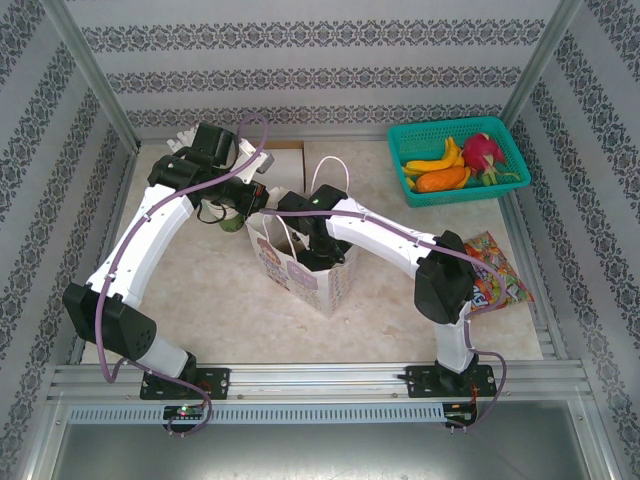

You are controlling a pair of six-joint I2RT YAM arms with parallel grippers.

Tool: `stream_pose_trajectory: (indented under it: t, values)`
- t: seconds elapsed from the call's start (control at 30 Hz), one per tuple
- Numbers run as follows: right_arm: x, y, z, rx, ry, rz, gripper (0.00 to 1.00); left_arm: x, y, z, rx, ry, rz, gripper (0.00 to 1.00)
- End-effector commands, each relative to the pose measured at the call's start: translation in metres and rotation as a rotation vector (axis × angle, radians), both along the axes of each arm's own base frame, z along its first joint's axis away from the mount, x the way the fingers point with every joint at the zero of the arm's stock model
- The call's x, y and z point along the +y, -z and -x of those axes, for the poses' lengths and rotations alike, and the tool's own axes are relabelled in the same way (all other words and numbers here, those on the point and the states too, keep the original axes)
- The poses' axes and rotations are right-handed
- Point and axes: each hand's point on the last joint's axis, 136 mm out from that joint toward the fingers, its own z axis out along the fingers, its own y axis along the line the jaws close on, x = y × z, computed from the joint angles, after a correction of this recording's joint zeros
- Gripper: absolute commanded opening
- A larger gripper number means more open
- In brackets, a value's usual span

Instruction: Pack the takeout coffee

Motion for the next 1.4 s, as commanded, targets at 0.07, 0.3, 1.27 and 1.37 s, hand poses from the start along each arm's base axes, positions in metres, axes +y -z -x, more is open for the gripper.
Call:
stream_pose_trajectory:
  t: [0.07,0.3,1.27,1.37]
  values:
    - [0.002,-0.008,-0.002,-0.016,0.005,-0.047,0.58,0.0,0.002,-0.001,0.008,-0.006,0.007,0.0]
    - [-0.002,-0.003,-0.004,-0.022,0.009,-0.03,0.58,0.0,0.002,-0.001,0.009,-0.005,0.009,0.0]
    - [-0.016,0.029,-0.003,-0.022,0.013,0.044,0.56,0.0,0.002,-0.002,0.011,-0.004,0.011,0.0]
    - [-0.016,0.029,-0.003,-0.023,0.01,0.047,0.56,-0.001,0.003,-0.002,0.014,-0.003,0.012,0.0]
